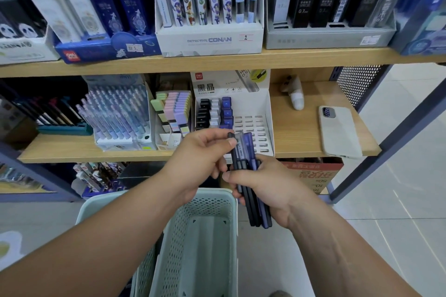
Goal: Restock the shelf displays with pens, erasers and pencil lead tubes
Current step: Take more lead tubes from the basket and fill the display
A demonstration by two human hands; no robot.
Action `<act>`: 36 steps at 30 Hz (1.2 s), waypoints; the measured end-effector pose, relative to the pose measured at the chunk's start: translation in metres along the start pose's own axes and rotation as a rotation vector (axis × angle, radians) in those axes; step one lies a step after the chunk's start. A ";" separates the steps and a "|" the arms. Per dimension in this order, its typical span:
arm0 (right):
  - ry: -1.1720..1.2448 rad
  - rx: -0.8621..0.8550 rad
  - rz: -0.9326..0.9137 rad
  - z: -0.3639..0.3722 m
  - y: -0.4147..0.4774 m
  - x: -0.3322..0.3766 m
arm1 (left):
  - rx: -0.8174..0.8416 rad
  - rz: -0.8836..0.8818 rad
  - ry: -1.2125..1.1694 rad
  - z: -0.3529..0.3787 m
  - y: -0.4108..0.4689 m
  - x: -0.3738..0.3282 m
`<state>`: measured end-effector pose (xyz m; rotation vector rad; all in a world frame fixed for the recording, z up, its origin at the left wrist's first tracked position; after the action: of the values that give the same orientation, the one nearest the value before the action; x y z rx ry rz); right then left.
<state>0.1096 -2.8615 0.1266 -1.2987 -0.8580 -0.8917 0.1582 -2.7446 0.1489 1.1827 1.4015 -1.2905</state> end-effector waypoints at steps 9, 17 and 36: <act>0.099 0.014 0.064 0.009 -0.003 -0.002 | -0.069 -0.066 -0.350 -0.025 -0.009 0.004; 0.454 -0.163 0.134 -0.011 0.004 0.002 | -0.095 0.069 -0.236 -0.045 -0.012 0.000; 0.364 -0.338 0.024 -0.049 0.003 0.007 | 0.290 0.239 0.287 0.030 0.009 -0.014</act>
<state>0.1168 -2.9108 0.1281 -1.3711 -0.4155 -1.2459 0.1691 -2.7755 0.1581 1.7332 1.2482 -1.2145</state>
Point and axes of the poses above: each hand's wrist, its own y-axis towards the middle knuckle, its own z-axis out of the palm, x = y × z, the point moved 9 cm from there along y, towards the middle knuckle, and after that the axes turned 8 degrees about -x, right-handed, at the moved point
